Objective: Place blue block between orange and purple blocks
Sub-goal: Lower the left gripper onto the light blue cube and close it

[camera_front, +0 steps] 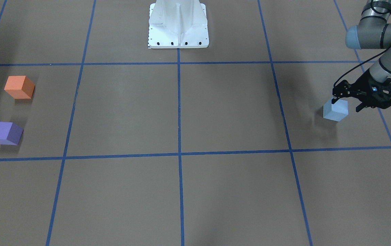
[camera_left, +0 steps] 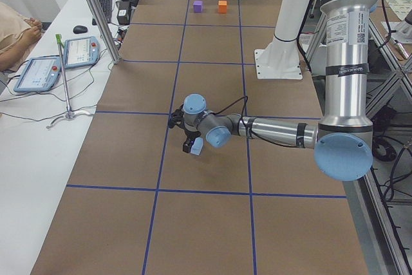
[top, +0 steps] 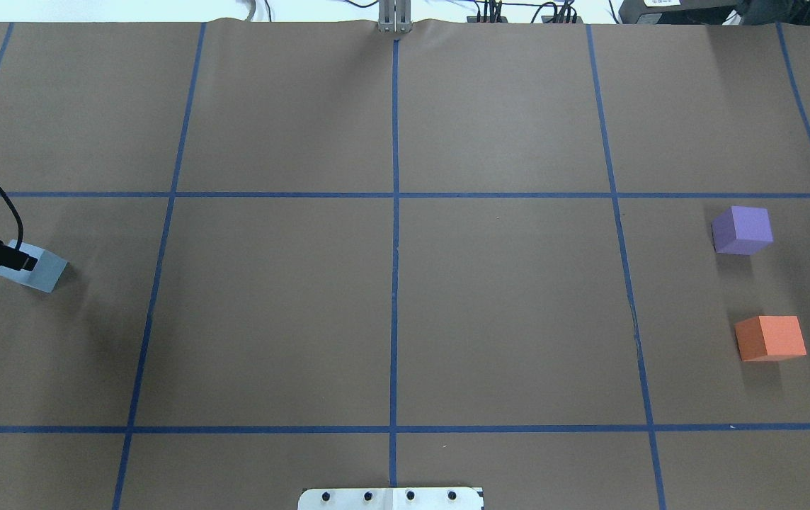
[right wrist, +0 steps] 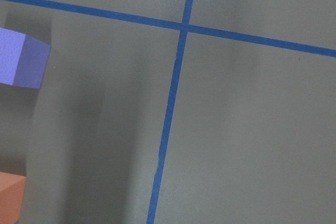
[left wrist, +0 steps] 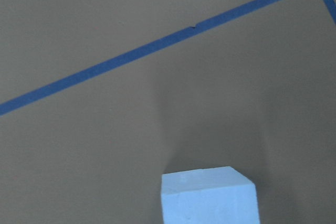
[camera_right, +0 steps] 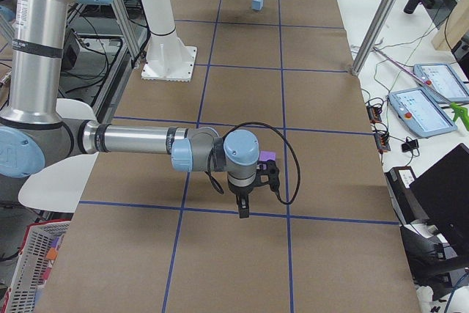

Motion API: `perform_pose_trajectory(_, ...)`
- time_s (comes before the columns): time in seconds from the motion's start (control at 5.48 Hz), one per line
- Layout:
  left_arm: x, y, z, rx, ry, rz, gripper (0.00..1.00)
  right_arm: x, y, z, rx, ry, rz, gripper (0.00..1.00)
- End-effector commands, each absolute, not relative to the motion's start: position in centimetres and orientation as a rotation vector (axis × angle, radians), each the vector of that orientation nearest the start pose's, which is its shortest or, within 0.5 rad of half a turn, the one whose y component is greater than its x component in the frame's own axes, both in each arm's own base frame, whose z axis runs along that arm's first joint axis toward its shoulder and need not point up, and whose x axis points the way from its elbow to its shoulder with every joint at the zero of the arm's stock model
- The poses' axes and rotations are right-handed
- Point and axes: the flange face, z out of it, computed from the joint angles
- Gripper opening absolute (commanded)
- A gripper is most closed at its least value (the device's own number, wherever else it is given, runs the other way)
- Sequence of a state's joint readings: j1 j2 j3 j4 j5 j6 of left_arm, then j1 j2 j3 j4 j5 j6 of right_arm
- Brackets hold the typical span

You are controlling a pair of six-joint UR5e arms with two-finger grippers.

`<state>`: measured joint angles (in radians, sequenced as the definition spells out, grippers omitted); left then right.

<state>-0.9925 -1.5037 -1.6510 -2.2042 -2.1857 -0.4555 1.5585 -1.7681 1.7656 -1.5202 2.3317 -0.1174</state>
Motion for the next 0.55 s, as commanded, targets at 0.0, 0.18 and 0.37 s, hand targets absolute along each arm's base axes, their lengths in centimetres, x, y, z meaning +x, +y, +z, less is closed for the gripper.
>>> perform_pose_trajectory(0.0, 23.6, -44.1, 59.5, 0.209, 0.797, 0.285, 1.00, 6.0, -41.3, 64.7, 0.089, -0.758, -0.141, 1.00)
perform_pose_trajectory(0.18, 24.0, -44.0, 60.3, 0.208, 0.770, 0.280, 1.00, 6.0, -41.3, 64.7, 0.088, -0.758, -0.139, 1.00)
perform_pose_trajectory(0.37, 24.3, -44.0, 60.8, 0.209, 0.755, 0.281, 0.85, 6.0, -41.3, 64.7, 0.089, -0.758, -0.139, 1.00)
